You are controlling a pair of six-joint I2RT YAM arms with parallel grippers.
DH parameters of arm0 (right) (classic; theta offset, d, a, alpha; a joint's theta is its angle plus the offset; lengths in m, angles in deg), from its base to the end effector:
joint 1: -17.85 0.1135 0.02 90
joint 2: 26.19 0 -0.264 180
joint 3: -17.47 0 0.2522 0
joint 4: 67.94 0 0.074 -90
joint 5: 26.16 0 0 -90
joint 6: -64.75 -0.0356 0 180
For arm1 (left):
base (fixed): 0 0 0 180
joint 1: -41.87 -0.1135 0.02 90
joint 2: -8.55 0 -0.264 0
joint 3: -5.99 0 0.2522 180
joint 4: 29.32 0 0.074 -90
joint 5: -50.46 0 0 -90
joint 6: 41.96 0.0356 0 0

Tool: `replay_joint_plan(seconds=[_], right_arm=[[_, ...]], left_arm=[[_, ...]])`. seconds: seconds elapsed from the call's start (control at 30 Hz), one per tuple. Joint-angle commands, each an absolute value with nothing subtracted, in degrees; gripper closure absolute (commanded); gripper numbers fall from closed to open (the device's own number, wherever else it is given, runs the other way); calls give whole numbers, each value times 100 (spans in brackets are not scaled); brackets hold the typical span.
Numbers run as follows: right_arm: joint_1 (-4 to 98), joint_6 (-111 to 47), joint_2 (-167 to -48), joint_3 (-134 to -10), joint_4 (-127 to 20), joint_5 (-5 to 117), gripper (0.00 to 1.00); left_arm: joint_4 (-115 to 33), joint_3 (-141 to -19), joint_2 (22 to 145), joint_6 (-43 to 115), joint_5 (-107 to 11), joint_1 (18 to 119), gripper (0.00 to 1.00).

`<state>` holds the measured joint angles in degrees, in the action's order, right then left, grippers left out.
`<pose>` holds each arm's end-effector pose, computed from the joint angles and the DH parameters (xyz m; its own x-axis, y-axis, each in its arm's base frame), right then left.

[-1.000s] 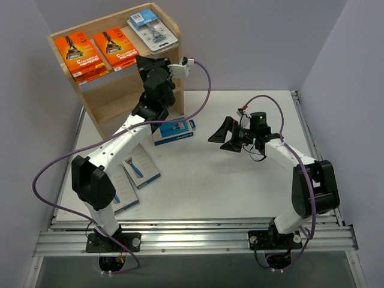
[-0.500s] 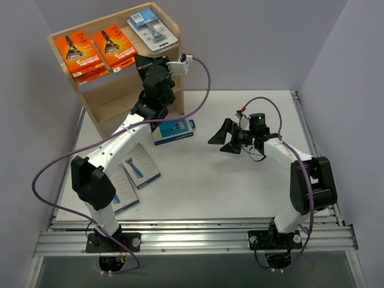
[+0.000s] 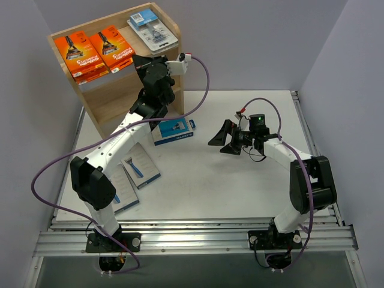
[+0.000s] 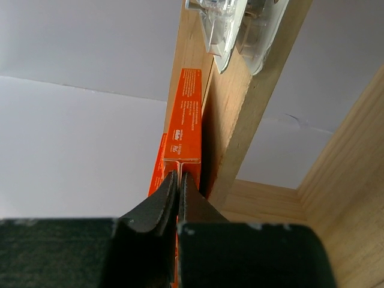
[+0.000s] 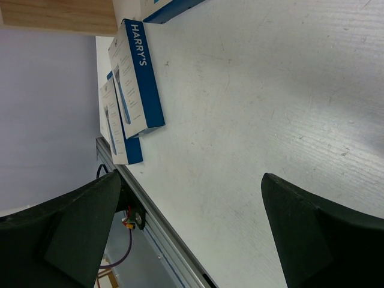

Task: Place and organize the shaving razors onto the shelf

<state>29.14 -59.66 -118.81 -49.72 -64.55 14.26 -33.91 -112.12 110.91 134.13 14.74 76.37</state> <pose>0.3329 0.0941 0.2221 -0.8314 0.2077 -0.5154 -0.3772 0.4702 0.7979 0.3561 -0.2097 0.4582 -0.3141 0.9227 -0.2237 -0.1814 0.1729 0.9681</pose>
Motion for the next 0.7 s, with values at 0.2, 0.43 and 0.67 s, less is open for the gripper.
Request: replay_joint_plan(seconds=[0.2,0.43,0.67], right_arm=[[2866,-5918,-11909,-4929,-6569,1225,0],[2866,-5926,-11900,-4903,-6587,1217,0],[2866,-5935,-11935,-4903,-6604,1225,0]], left_arm=[[-3306,-11403,11041,13383,1627,7579,98],[-3280,-11324,11015,13391,1592,7518,98],[-3262,-11253,10927,13400,1513,7465,98]])
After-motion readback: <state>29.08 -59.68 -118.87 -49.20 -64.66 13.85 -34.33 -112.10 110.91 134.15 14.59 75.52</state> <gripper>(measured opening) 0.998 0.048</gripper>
